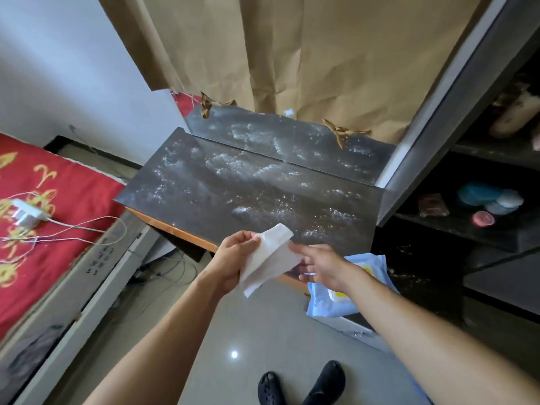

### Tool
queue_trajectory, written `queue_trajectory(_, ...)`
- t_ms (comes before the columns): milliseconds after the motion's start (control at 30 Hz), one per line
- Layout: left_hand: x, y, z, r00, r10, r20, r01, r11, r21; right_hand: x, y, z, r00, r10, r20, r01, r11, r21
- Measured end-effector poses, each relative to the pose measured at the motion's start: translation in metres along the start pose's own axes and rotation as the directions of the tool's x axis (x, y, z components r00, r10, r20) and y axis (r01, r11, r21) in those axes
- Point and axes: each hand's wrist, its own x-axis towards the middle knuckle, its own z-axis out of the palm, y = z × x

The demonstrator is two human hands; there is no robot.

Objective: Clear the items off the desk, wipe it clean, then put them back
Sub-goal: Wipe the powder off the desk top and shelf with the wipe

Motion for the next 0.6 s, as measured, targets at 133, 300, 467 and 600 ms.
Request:
queue_trajectory(133, -0.007, 0.009, -0.035, 0.949, 0.068, -0.308, -0.060, 0.998, 0.037, 0.014, -0.034, 0.041, 0.999, -0.046, -0.011, 0.047, 0.981, 0.189)
queue_trajectory(300, -0.005, 0.023, -0.100, 0.851, 0.106, -0.514, -0.157, 0.986, -0.056, 0.033, -0.071, 0.083, 0.996, -0.088, 0.016, 0.084, 0.978, 0.192)
queue_trajectory(467, 0.009, 0.051, -0.170, 0.796, 0.196, -0.572, -0.220, 0.975, 0.028, 0.066, -0.094, 0.142, 0.975, -0.141, -0.173, 0.160, 0.982, 0.103)
queue_trajectory(600, 0.017, 0.078, -0.225, 0.795, 0.282, -0.537, -0.234, 0.959, 0.158, 0.092, -0.112, 0.199, 0.930, -0.232, -0.285, 0.211, 0.972, -0.103)
